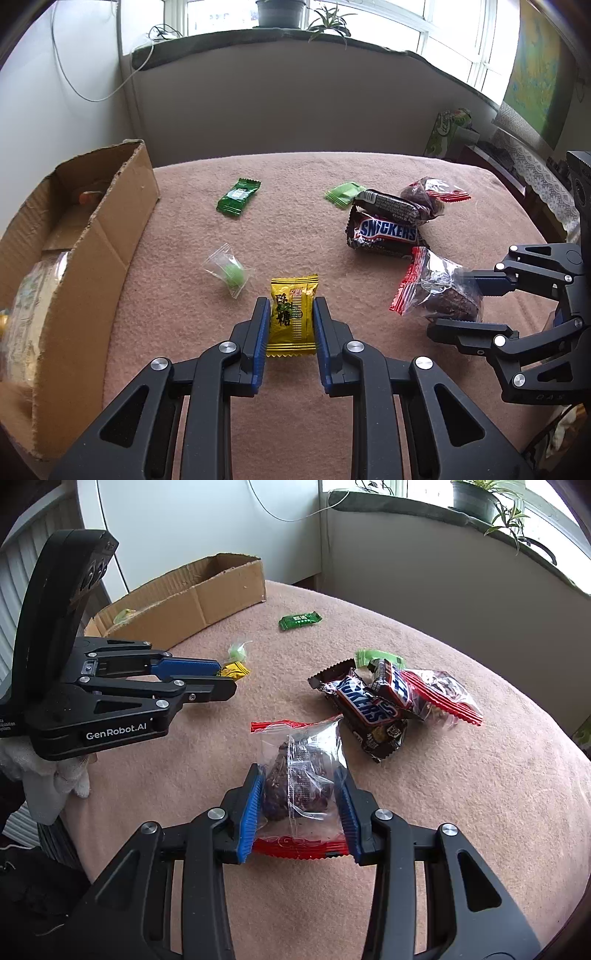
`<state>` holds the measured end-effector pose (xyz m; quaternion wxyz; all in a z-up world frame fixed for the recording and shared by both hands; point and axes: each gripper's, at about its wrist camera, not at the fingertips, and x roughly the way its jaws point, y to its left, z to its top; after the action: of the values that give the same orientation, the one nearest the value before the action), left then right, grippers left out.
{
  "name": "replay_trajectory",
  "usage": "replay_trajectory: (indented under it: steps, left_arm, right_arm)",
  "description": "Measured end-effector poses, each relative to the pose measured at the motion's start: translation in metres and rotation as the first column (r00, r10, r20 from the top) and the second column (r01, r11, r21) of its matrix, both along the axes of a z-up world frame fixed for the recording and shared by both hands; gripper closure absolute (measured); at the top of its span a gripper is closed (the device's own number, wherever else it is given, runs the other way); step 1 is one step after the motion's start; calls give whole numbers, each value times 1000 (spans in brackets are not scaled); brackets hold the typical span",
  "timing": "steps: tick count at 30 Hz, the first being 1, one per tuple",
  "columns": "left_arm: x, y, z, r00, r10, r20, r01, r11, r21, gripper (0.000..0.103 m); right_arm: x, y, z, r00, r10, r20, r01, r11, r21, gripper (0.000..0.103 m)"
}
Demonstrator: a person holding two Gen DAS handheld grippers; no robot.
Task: Organize snacks
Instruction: 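Carry both candies into the box and open both grippers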
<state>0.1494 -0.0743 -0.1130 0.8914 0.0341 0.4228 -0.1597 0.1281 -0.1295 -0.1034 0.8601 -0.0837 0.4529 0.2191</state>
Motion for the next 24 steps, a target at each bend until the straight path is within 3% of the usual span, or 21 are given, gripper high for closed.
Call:
replay_trajectory:
  steps: [12, 24]
  left_arm:
    - [-37, 27, 44, 993, 50, 104, -43, 997, -71, 82]
    - [-59, 90, 67, 973, 162, 162, -145, 983, -113, 82]
  right_arm:
    - [-5, 3, 44, 996, -26, 80, 23, 999, 40, 63]
    - [13, 43, 87, 989, 4, 151, -16, 997, 76, 63]
